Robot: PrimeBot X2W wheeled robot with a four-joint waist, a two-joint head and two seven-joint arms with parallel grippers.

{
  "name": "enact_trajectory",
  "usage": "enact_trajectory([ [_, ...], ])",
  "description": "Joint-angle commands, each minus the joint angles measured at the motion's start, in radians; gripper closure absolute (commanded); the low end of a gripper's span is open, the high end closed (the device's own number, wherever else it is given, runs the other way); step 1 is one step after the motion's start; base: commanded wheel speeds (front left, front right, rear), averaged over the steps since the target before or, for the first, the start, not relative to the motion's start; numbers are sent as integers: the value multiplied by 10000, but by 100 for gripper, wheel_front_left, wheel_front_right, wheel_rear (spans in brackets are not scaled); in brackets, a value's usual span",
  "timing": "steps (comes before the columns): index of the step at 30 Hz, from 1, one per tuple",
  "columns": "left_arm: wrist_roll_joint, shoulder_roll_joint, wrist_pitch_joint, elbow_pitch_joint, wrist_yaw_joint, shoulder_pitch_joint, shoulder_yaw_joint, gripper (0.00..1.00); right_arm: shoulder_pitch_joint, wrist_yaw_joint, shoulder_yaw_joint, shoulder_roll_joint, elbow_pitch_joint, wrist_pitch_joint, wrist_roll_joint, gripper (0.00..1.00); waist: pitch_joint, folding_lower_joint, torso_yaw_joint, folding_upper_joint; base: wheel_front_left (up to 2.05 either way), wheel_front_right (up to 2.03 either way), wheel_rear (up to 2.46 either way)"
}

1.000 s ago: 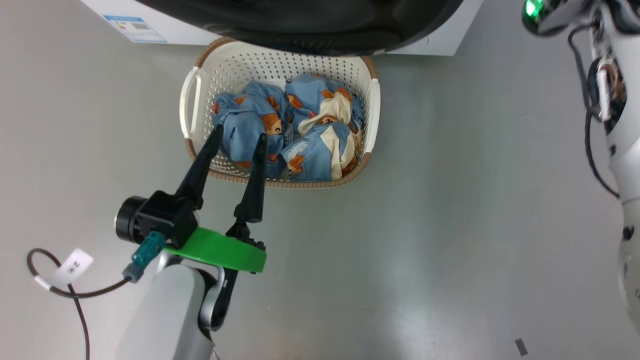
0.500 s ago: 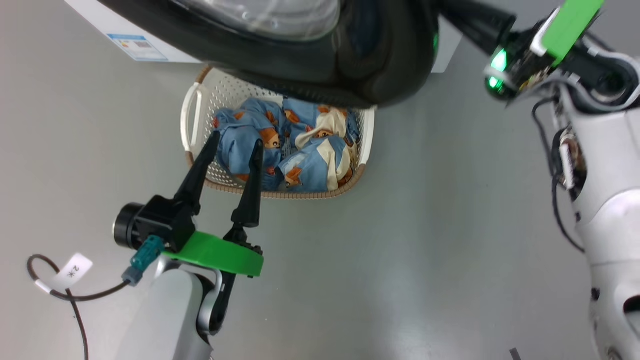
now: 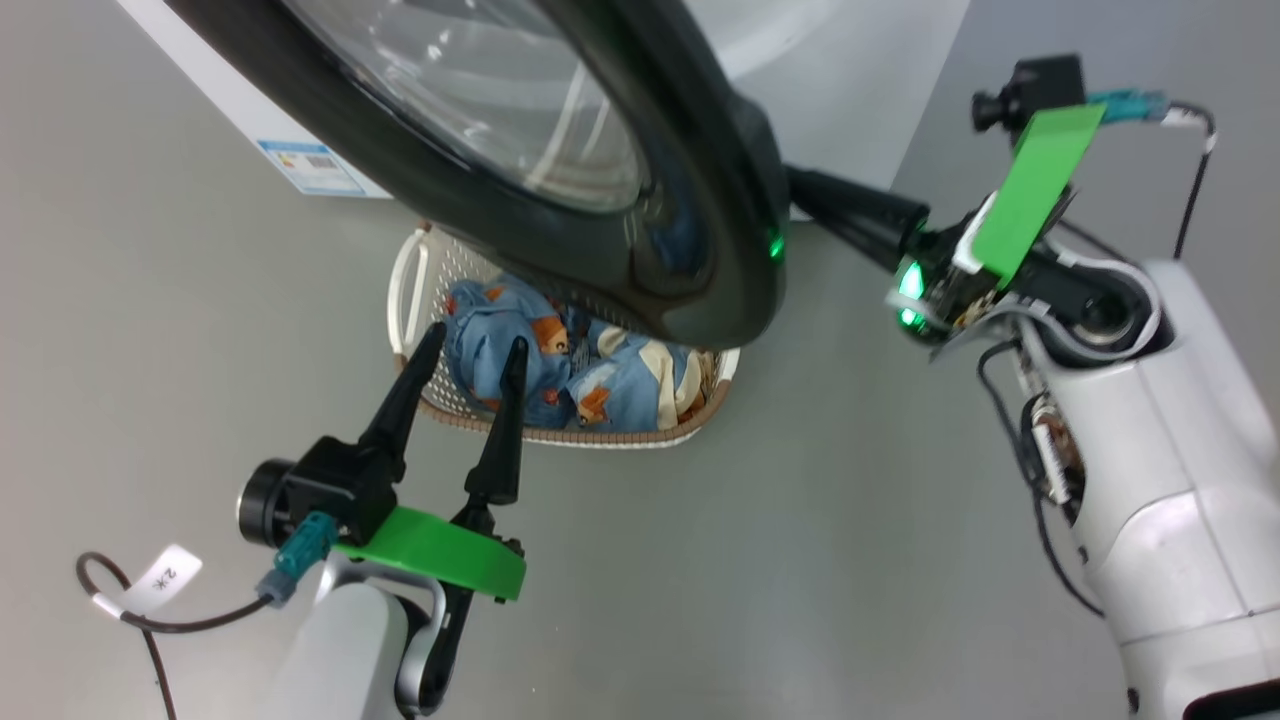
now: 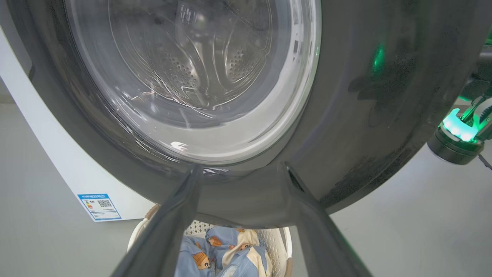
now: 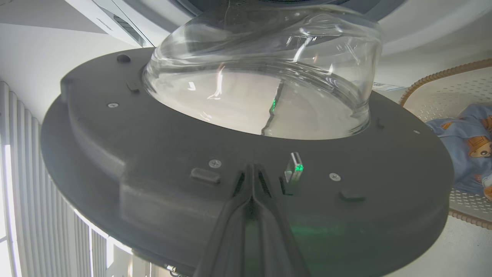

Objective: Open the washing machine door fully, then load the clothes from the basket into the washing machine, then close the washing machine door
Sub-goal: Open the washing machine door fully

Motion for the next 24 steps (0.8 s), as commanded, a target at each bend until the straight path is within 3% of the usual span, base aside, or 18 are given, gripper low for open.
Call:
enact_trajectory([
  [1, 95, 194, -92, -148, -27, 138, 350, 0, 237, 16, 205, 364, -338, -38, -73, 100, -280, 0, 0, -1, 0, 0, 0],
  [24, 171, 194, -92, 380, -341, 1024, 122, 0, 1871, 16, 1489, 890, 154, -931, 251, 100, -1894, 0, 116, -1, 0, 0, 0],
])
